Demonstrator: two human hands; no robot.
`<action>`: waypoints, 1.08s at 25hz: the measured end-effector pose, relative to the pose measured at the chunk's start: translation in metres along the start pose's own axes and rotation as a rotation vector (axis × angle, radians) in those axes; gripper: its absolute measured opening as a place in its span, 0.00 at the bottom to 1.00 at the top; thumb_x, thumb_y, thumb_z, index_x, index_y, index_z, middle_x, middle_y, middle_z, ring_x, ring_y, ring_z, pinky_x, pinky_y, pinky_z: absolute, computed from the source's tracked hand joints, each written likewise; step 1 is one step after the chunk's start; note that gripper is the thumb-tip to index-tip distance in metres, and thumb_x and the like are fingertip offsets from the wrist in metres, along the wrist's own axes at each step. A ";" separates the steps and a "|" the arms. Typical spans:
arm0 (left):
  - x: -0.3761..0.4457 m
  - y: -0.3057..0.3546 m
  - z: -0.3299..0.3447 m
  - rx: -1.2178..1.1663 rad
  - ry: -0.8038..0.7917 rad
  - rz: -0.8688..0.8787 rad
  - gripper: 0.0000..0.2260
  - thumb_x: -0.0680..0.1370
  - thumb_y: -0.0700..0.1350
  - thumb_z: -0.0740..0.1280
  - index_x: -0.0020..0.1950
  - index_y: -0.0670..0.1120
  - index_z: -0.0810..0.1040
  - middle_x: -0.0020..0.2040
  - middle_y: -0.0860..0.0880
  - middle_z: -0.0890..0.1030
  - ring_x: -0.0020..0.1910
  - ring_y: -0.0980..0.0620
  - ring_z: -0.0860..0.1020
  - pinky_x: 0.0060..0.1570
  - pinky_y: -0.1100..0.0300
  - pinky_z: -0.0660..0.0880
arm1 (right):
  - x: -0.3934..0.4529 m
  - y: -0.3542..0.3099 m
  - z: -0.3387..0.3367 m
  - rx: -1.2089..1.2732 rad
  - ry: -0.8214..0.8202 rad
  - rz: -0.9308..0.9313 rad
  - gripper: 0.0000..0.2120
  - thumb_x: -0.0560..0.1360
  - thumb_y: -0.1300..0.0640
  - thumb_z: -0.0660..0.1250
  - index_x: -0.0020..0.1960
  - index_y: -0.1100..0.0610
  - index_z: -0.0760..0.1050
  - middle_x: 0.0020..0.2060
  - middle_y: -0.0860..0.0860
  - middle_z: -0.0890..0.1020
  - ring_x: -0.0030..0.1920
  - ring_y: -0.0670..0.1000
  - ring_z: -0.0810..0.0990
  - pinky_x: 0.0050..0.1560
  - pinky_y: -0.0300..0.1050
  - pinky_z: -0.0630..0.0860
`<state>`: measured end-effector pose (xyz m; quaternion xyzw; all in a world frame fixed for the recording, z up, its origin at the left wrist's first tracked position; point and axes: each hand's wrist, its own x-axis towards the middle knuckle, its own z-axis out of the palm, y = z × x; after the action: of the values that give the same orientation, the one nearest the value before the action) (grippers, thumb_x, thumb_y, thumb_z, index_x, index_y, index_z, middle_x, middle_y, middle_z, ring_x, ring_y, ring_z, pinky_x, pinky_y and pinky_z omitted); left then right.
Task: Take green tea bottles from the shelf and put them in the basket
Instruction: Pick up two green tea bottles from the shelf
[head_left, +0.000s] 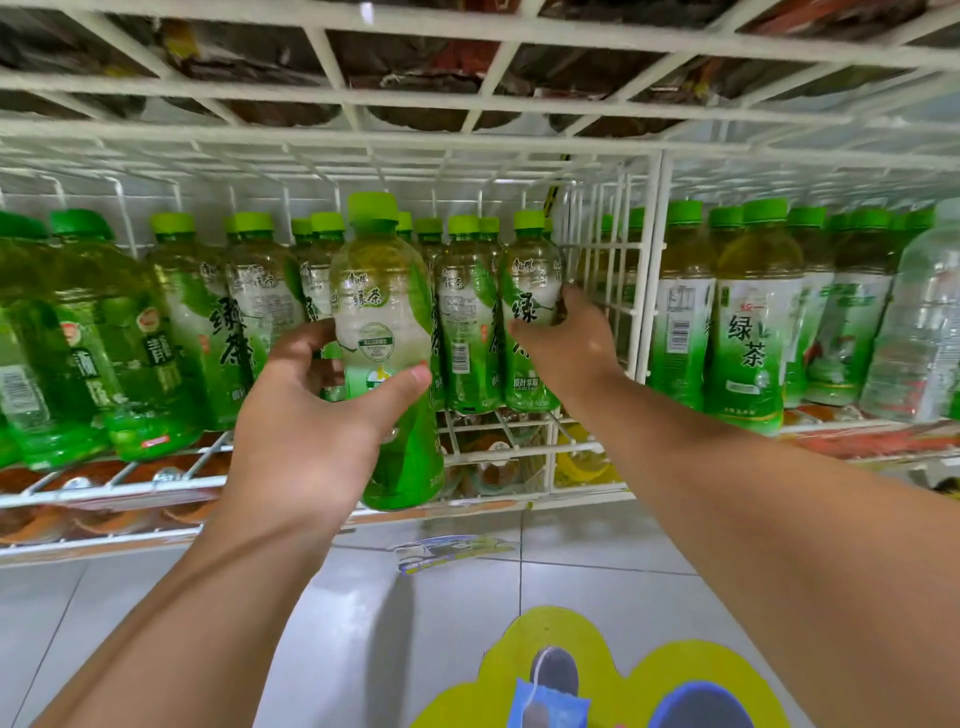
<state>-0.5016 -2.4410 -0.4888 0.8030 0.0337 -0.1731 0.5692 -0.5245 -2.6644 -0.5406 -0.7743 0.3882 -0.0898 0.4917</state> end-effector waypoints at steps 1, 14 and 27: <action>0.001 -0.002 0.001 0.001 -0.001 -0.001 0.27 0.69 0.56 0.79 0.65 0.58 0.76 0.54 0.53 0.83 0.37 0.57 0.83 0.24 0.72 0.69 | 0.005 0.003 0.002 -0.013 -0.005 -0.002 0.26 0.78 0.56 0.73 0.73 0.57 0.69 0.53 0.48 0.77 0.52 0.48 0.76 0.48 0.40 0.73; -0.002 -0.008 0.007 -0.055 -0.013 -0.008 0.26 0.69 0.57 0.79 0.63 0.59 0.72 0.52 0.62 0.79 0.51 0.56 0.81 0.45 0.57 0.77 | -0.013 -0.006 0.000 -0.173 0.022 -0.004 0.41 0.73 0.46 0.77 0.79 0.56 0.60 0.71 0.54 0.70 0.63 0.54 0.73 0.58 0.41 0.70; -0.013 -0.006 0.018 0.107 -0.092 0.176 0.35 0.69 0.57 0.75 0.74 0.60 0.67 0.55 0.59 0.79 0.52 0.58 0.81 0.49 0.56 0.79 | -0.091 -0.049 0.010 0.174 -0.345 0.093 0.20 0.66 0.42 0.79 0.52 0.52 0.83 0.45 0.50 0.88 0.47 0.52 0.87 0.54 0.57 0.83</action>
<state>-0.5194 -2.4540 -0.4957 0.8232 -0.0723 -0.1607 0.5396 -0.5560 -2.5847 -0.4824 -0.7141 0.3241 0.0339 0.6195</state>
